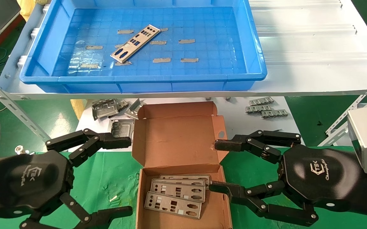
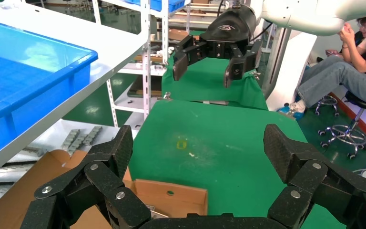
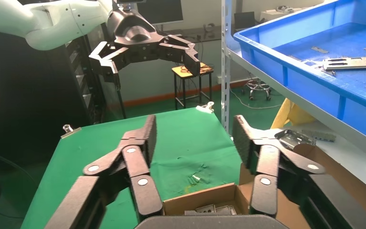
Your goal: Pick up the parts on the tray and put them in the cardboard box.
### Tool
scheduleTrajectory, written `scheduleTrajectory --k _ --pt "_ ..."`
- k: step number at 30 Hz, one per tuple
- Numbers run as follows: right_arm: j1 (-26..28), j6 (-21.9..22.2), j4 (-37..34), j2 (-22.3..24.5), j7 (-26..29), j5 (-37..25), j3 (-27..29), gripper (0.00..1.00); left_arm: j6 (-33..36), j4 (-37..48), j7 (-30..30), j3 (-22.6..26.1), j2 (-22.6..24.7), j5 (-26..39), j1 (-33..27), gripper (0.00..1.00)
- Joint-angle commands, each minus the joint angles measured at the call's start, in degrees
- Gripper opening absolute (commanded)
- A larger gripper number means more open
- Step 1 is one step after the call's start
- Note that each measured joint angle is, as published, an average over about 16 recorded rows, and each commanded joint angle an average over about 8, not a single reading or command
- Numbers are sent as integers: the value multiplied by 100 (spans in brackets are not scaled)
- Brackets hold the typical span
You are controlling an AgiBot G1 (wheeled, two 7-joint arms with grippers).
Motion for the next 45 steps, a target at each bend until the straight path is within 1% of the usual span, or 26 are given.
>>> scheduleTrajectory --k 1,13,21,45 --pt "0 0 0 0 0 0 0 100 0 0 0 0 0 0 0 100" --pt "0 0 0 0 0 0 0 100 0 0 0 0 0 0 0 100" --pt "0 0 0 0 0 0 0 0 0 0 0 0 0 0 0 100" --pt "0 0 0 0 0 0 0 0 0 0 0 0 0 0 0 100"
